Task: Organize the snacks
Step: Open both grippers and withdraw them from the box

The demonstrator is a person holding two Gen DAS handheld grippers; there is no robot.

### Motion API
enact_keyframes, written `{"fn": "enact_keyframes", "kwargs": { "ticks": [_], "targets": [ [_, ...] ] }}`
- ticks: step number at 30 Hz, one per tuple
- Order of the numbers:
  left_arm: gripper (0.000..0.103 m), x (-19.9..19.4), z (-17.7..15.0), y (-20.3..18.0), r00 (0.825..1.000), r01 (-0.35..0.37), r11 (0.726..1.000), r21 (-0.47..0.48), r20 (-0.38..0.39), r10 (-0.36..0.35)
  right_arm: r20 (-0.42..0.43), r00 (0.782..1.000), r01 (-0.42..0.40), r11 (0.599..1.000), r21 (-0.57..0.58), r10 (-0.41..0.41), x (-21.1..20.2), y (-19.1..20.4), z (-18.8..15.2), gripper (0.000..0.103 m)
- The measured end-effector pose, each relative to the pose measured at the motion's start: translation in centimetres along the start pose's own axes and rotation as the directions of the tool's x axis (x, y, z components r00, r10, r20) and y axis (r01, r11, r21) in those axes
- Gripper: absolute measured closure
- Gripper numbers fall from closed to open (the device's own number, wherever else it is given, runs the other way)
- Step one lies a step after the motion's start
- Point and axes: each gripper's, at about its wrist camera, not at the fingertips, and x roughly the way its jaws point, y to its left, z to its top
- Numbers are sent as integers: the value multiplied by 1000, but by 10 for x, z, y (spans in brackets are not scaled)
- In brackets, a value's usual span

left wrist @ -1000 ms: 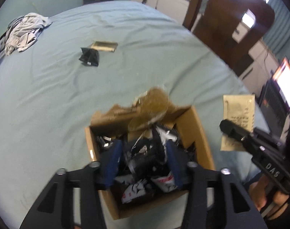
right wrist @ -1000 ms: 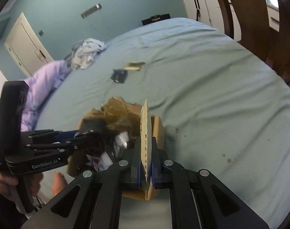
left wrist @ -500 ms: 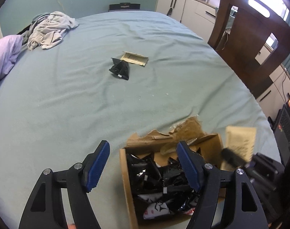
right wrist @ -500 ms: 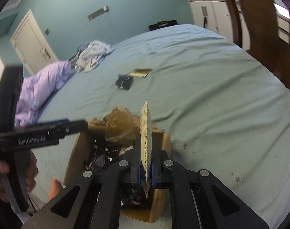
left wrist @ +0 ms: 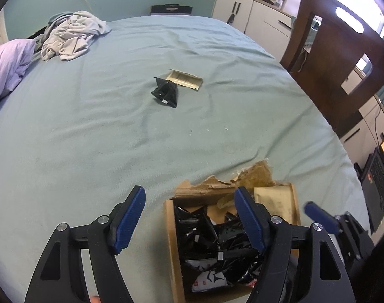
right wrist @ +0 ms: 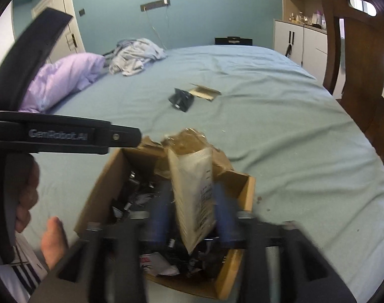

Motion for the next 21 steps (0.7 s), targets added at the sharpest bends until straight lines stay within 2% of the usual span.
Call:
{"fn": "enact_keyframes", "kwargs": {
  "ticks": [1,7,13,18,21],
  "targets": [
    [30,1,0,1,1000,-7,1000,-2,0,7,7,1000,-6,1000,4,6,-2,1,-2,30],
    [30,2,-3,10,999,-43,999,-27,-2,43,78,996,-31,999,-32,33,-29,7,-10,28],
    [29,-4,-7,22,1000,-24,996,-83,-8,24,16,999,31,999,9,-31,-47,-4,-10,27],
    [25,-6,-7,21,1000,-15,997,-75,5,15,-47,998,31,999,17,-30,-60,-14,10,27],
    [24,-4,-5,19,1000,-11,997,-77,0,11,-39,998,47,996,71,-44,-61,-30,17,27]
  ]
}}
